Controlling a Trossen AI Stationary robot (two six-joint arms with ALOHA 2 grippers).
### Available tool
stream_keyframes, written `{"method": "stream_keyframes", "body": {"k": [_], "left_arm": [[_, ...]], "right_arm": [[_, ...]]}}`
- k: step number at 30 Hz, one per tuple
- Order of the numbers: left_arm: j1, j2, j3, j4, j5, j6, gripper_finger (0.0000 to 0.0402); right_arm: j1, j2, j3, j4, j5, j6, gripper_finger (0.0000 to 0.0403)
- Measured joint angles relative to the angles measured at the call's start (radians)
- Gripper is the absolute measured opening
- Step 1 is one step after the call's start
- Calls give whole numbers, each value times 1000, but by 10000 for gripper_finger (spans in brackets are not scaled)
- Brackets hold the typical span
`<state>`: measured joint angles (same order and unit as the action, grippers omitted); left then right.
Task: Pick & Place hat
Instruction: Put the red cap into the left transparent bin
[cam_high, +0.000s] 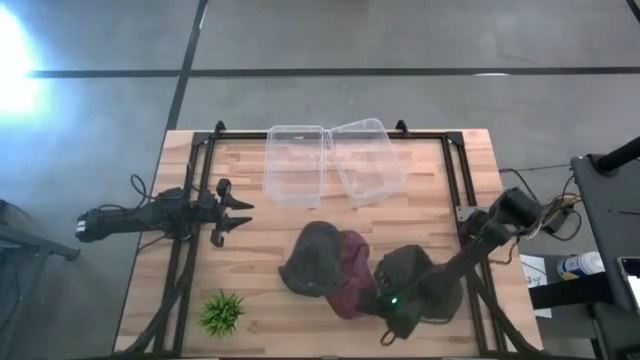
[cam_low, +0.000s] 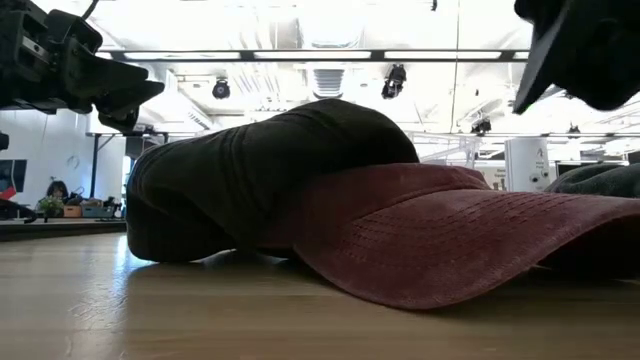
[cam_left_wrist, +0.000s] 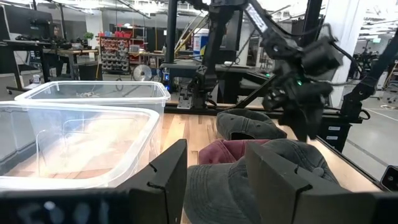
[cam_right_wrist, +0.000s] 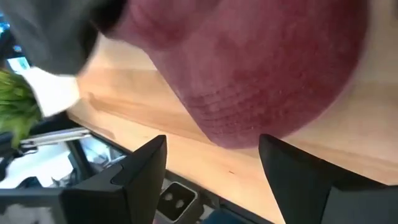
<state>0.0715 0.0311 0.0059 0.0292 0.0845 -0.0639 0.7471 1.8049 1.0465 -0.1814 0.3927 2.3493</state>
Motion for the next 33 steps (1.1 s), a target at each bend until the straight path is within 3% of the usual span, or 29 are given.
{"method": "stream_keyframes", "body": {"k": [7, 18, 28, 33], "left_arm": [[0, 0, 0, 0, 0, 0, 155], [0, 0, 0, 0, 0, 0, 155], [0, 0, 0, 0, 0, 0, 155], [0, 0, 0, 0, 0, 0, 155]], "right_arm": [[1, 124, 110, -13, 6, 0, 247], [28, 150, 238, -96, 17, -5, 250], [37, 263, 309, -99, 2, 0, 250], [36, 308, 326, -101, 95, -1, 250]]}}
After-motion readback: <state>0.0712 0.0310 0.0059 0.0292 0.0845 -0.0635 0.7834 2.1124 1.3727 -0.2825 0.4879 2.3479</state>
